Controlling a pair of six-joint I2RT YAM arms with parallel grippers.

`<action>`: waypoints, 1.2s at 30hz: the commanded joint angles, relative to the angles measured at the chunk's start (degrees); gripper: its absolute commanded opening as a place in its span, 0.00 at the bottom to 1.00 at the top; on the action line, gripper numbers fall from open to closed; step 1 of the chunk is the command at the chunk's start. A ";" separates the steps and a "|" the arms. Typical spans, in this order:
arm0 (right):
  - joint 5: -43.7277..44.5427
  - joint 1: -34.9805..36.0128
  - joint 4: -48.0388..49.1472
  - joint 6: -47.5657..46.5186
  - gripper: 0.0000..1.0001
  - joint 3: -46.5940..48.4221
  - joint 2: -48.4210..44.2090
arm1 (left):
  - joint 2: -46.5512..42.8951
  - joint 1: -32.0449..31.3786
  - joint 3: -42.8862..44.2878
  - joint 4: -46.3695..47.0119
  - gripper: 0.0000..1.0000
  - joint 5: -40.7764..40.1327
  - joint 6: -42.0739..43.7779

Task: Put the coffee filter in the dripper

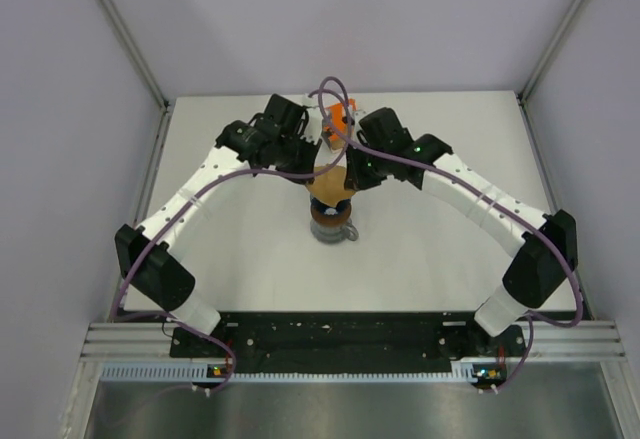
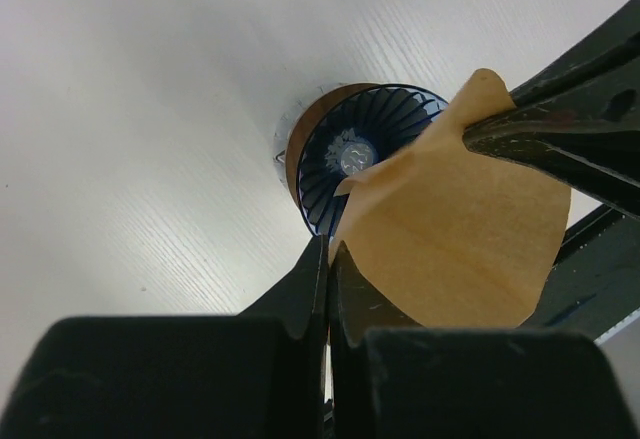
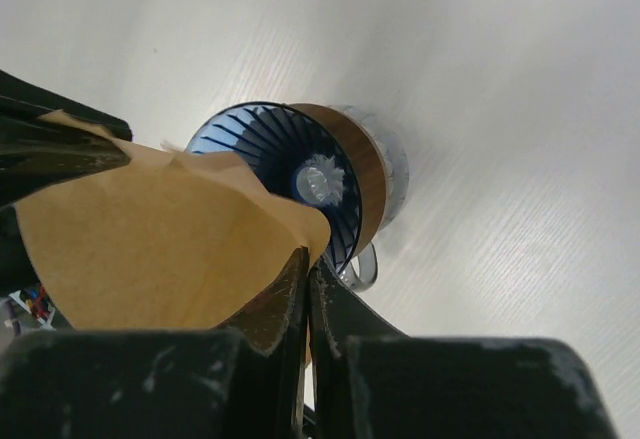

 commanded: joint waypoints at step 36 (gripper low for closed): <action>-13.93 -1.99 12.12 0.98 0.00 -3.59 -4.60 | 1.00 0.32 2.07 0.49 0.55 3.14 1.66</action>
